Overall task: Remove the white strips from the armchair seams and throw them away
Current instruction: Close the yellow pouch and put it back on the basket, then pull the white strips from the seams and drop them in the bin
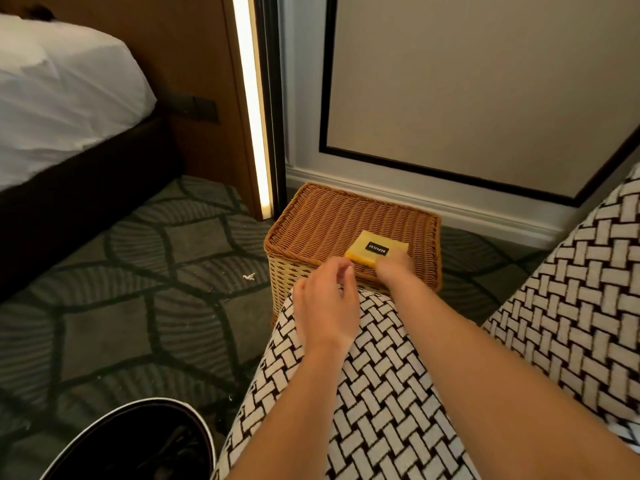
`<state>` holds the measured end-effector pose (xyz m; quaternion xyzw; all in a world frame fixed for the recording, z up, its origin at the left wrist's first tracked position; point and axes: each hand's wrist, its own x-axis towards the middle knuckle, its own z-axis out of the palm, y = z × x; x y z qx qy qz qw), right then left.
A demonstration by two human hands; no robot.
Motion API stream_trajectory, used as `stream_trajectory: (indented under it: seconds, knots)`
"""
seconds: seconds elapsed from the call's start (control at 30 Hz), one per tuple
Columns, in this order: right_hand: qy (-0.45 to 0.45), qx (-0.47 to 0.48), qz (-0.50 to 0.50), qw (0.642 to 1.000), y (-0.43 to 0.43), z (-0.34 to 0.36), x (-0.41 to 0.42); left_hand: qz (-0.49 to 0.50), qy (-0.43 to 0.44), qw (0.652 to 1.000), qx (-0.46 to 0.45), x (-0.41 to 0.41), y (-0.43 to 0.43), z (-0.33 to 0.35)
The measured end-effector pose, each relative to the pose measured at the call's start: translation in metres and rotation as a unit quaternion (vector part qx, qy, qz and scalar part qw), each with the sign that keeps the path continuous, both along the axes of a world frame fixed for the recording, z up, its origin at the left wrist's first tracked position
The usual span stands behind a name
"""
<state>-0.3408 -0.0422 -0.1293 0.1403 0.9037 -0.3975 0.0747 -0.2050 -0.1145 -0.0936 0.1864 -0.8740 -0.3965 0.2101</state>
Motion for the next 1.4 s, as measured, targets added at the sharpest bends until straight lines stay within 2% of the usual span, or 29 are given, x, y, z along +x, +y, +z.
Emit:
stream_trajectory:
  seconds: [0.1,0.17,0.23,0.37,0.5,0.57,0.7,0.8,0.9,0.97,1.1,1.2,1.27,1.4]
  knots:
    - [0.048,0.083,0.114,0.989,0.006,0.014,0.026,-0.001,-0.011,1.000,-0.010,0.002,0.001,0.001]
    - [0.085,0.100,0.169,0.977,0.016,0.026,0.049,0.004,-0.016,1.000,-0.001,0.009,0.005,0.002]
    - [0.123,0.103,0.193,0.968,0.026,0.034,0.072,0.000,-0.031,0.998,0.057,0.017,0.011,0.002]
    - [0.177,0.198,0.235,0.935,0.038,0.043,0.122,-0.022,-0.040,0.982,0.181,0.044,0.025,0.005]
    - [0.251,0.185,0.225,0.923,0.049,0.040,0.173,-0.060,-0.067,0.959,0.269,0.077,0.038,0.015]
    - [0.251,0.190,0.246,0.917,0.056,0.038,0.197,-0.073,-0.106,0.942,0.310,0.095,0.047,0.025]
    - [0.240,0.150,0.255,0.925,0.073,0.045,0.249,-0.088,-0.184,0.921,0.333,0.132,0.060,0.047]
    - [0.230,0.113,0.247,0.934,0.087,0.045,0.281,-0.141,-0.249,0.925,0.251,0.152,0.063,0.059]
    - [0.227,0.045,0.246,0.941,0.108,0.048,0.311,-0.241,-0.316,0.904,0.157,0.172,0.077,0.075]
    - [0.228,0.020,0.241,0.943,0.124,0.054,0.328,-0.272,-0.341,0.893,0.108,0.181,0.088,0.082]
    - [0.221,0.035,0.161,0.961,0.168,0.054,0.351,-0.299,-0.391,0.870,0.012,0.191,0.104,0.087]
    - [0.188,0.070,0.076,0.977,0.200,0.055,0.358,-0.327,-0.444,0.826,-0.114,0.199,0.117,0.083]
    - [0.170,0.097,0.016,0.981,0.215,0.055,0.358,-0.323,-0.442,0.815,-0.187,0.202,0.129,0.078]
    - [0.160,0.131,-0.048,0.977,0.221,0.052,0.350,-0.296,-0.373,0.845,-0.243,0.197,0.148,0.074]
